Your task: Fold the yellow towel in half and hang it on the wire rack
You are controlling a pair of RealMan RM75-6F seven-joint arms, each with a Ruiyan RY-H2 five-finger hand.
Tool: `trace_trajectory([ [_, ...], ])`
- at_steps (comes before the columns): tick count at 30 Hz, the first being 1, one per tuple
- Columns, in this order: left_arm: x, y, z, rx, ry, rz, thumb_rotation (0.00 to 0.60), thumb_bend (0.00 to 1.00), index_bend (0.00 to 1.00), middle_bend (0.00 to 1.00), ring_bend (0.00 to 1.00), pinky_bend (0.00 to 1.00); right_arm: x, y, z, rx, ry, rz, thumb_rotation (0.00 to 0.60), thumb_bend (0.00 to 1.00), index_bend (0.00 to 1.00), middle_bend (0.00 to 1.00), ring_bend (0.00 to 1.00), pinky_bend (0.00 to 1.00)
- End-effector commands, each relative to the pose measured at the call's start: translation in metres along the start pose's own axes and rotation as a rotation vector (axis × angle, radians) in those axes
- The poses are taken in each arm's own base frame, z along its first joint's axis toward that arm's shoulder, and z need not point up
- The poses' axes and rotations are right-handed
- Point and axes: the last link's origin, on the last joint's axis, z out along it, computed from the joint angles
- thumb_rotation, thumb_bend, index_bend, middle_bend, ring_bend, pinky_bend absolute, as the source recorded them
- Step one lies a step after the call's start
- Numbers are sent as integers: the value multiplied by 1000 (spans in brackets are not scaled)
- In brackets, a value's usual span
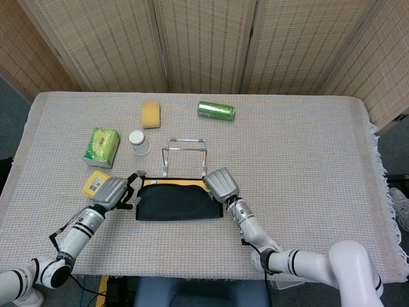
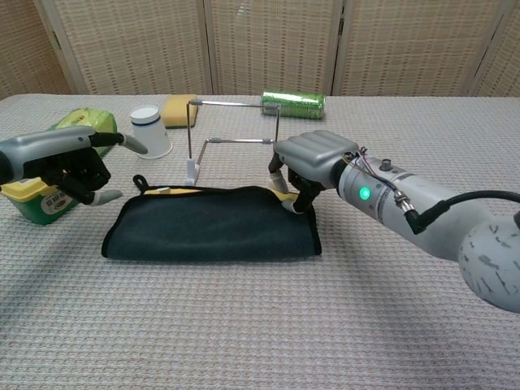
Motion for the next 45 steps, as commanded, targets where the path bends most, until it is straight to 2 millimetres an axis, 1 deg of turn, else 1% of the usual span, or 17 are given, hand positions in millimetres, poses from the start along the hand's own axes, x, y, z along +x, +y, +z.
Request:
trace_trajectory([
  [1,1,0,-4,-1,3,0,600,438,157,883,860,987,-2,2,3,-12,-8,0,600,481,689,870,1000,1000],
  [11,1,0,-9,-5,-2,2,600,438,157,883,860,987,-6,12,7,-47,-12,5,600,482,688,869,1000,1000],
  [12,1,-1,-9,-4,-3,1,600,437,157,883,860,987,-6,13,7,-48,-11,8,600,481,674,869,1000,1000],
  [13,1,-1,-9,-3,-2,0,600,437,157,883,860,987,-5,13,7,-48,-11,14,600,477,630,866,1000,1000],
  [15,1,-1,-10,-3,-1,-1,600,438,157,883,860,987,-3,13,7,-45,-5,39,600,463,501,860,1000,1000],
  [16,1,-2,-10,-2,0,-1,600,438,157,883,860,987,-1,12,7,-42,0,50,600,446,402,858,1000,1000],
  [17,1,-2,-11,-2,2,-2,600,438,156,883,860,987,1,12,6,-38,8,61,600,428,324,857,1000,1000],
  [20,2,-3,-12,1,6,-5,600,438,157,883,860,987,6,13,4,-26,28,72,600,397,219,857,1000,1000],
  [25,3,-6,-14,8,9,-10,600,438,157,883,860,987,8,16,-1,-10,34,66,600,365,143,857,1000,1000],
  [29,4,-7,-18,9,16,-13,600,438,156,883,860,987,10,21,-13,35,48,50,600,350,143,857,1000,1000],
  [30,4,-7,-19,9,17,-12,600,438,156,883,860,987,10,23,-16,48,51,39,600,349,160,857,1000,1000],
  [33,5,-9,-22,12,15,-11,600,437,156,883,860,987,7,31,-28,92,53,-19,600,307,273,857,1000,1000],
  [34,5,-9,-23,13,14,-12,600,438,156,883,860,986,6,34,-31,104,56,-38,600,263,320,857,1000,1000],
  [37,4,-10,-25,15,11,-17,600,438,157,883,860,987,1,40,-38,140,61,-87,600,155,402,858,1000,1000],
  [38,4,-10,-25,16,11,-19,600,438,157,883,860,987,-1,41,-39,149,62,-100,600,135,422,858,1000,1000],
  [42,3,-12,-28,23,4,-22,600,438,157,883,860,987,-8,47,-43,178,57,-154,600,117,444,859,1000,1000],
  [45,3,-14,-29,30,4,-26,600,438,157,883,860,987,-10,49,-42,187,67,-178,600,117,445,860,1000,1000],
])
